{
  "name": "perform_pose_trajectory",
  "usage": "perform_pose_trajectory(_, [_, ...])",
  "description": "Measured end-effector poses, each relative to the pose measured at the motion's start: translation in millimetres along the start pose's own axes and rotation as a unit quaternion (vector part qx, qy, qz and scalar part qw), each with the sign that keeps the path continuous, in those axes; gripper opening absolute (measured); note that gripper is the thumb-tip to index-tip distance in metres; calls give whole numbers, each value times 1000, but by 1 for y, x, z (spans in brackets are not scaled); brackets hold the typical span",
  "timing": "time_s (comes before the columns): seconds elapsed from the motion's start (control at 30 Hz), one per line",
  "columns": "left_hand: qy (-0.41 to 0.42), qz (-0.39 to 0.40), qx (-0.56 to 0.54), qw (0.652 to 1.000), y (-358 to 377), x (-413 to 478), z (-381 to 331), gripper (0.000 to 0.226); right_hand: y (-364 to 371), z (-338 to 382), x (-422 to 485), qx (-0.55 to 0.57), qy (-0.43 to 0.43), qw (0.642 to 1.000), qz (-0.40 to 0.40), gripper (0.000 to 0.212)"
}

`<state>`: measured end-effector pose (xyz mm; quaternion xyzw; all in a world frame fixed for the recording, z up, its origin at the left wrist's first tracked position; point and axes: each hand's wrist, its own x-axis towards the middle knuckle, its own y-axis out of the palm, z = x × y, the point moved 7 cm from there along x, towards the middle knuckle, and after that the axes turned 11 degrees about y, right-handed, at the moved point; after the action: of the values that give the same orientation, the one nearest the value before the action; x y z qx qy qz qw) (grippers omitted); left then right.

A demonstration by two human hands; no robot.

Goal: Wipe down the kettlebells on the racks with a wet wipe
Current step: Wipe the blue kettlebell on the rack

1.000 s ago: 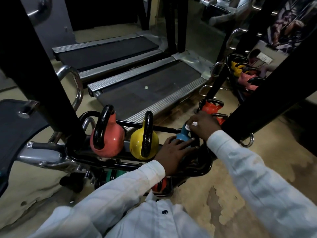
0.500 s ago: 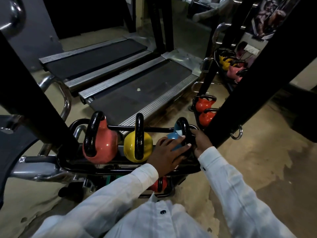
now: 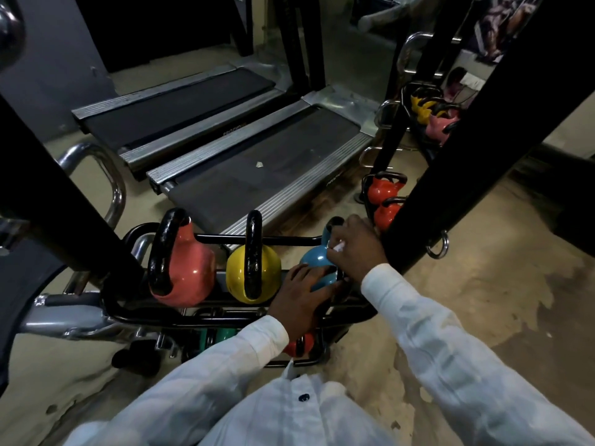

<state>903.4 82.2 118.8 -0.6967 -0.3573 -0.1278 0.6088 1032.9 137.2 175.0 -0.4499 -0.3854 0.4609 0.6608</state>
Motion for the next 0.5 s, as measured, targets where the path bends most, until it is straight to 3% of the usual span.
perform_pose_trajectory(0.1, [-28, -23, -26, 999, -7, 3, 6, 41, -14, -29, -31, 210, 17, 976, -62, 9])
perform_pose_trajectory(0.17, [-88, -60, -64, 992, -16, 10, 14, 39, -5, -52, -43, 352, 110, 928, -55, 11])
perform_pose_trajectory(0.23, [-159, -83, -112, 977, -23, 24, 25, 38, 21, -59, -44, 487, 213, 847, 19, 19])
perform_pose_trajectory(0.33, [-223, -86, -181, 954, -19, 55, 51, 38, 53, -60, -23, 641, 337, 684, 92, 16])
perform_pose_trajectory(0.4, [-240, -43, -196, 950, -13, 78, 68, 32, 67, -55, -25, 701, 404, 576, 116, 22])
perform_pose_trajectory(0.43, [-233, -1, -191, 954, -9, 90, 75, 30, 70, -52, -28, 717, 413, 547, 125, 21])
perform_pose_trajectory(0.5, [-198, 93, -183, 958, -3, 109, 86, 28, 68, -56, -41, 703, 431, 554, 110, 21])
